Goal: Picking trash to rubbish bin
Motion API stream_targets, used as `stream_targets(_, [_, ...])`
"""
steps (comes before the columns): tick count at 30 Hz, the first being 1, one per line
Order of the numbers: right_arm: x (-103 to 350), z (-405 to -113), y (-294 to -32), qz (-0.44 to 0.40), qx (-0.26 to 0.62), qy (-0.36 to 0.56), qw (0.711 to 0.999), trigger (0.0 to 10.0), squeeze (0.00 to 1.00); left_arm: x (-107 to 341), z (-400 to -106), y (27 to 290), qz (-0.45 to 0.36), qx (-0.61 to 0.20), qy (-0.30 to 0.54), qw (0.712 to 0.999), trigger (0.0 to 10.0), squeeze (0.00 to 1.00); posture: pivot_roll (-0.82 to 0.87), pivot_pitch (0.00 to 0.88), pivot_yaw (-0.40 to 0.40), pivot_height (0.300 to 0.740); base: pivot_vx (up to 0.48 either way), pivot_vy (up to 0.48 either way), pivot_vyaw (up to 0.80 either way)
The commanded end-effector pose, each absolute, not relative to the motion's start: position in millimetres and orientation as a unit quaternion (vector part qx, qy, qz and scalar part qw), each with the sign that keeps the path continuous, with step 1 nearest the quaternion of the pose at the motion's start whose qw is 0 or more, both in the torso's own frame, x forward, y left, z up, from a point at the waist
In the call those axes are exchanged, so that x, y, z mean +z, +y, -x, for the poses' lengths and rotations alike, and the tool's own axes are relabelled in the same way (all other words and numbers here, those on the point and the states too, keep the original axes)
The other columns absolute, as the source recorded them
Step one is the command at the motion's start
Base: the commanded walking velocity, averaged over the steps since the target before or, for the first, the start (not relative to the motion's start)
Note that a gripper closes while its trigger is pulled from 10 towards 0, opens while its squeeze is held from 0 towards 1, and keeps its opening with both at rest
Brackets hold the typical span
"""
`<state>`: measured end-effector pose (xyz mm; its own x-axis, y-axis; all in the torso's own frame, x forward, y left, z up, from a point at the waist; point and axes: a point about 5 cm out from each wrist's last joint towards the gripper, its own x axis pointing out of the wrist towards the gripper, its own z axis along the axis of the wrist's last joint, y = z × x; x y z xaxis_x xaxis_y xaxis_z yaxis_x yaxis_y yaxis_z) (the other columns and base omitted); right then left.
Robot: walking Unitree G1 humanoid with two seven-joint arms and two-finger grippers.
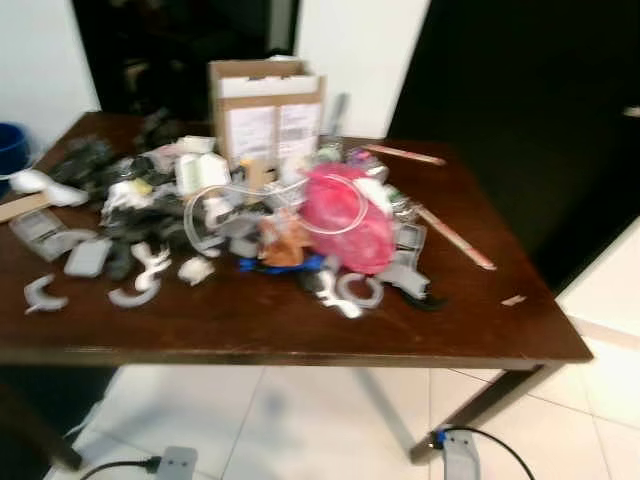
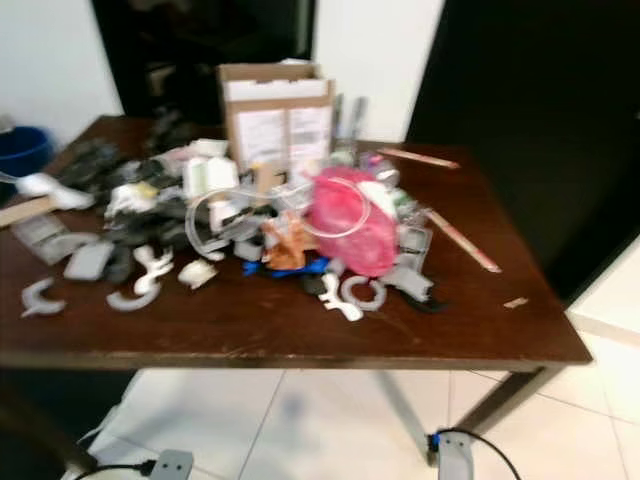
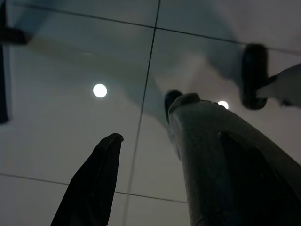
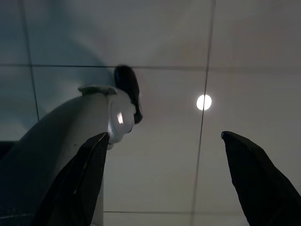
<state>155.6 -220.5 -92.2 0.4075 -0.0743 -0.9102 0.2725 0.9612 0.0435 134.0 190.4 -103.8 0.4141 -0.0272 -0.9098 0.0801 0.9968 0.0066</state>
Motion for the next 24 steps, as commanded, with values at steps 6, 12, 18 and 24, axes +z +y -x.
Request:
stream_targets(6, [-81, -149, -273, -0.075, -0.265, 0.506, 0.818, 10.0, 0.0, -109, -120, 184, -0.023, -0.042, 0.565, 0.824, 10.0, 0.0, 0.06, 0.075, -0.048, 0.74, 0.0, 0.0, 0.0])
stream_targets(12, [-56, -148, -326, -0.078, -0.404, 0.44, 0.798, 10.0, 0.0, -109, -119, 185, -0.022, -0.04, 0.565, 0.823, 10.0, 0.0, 0.06, 0.078, -0.048, 0.74, 0.0, 0.0, 0.0])
stream_targets(18, [8, -187, -386, -0.064, -0.502, 0.277, 0.817, 10.0, 0.0, -110, -115, 189, -0.027, -0.039, 0.57, 0.82, 10.0, 0.0, 0.06, 0.082, -0.044, 0.74, 0.0, 0.0, 0.0])
stream_targets(24, [65, -236, -401, -0.081, -0.493, 0.14, 0.855, 10.0, 0.0, -110, -115, 192, -0.03, -0.04, 0.57, 0.82, 10.0, 0.0, 0.05, 0.084, -0.034, 0.74, 0.0, 0.0, 0.0])
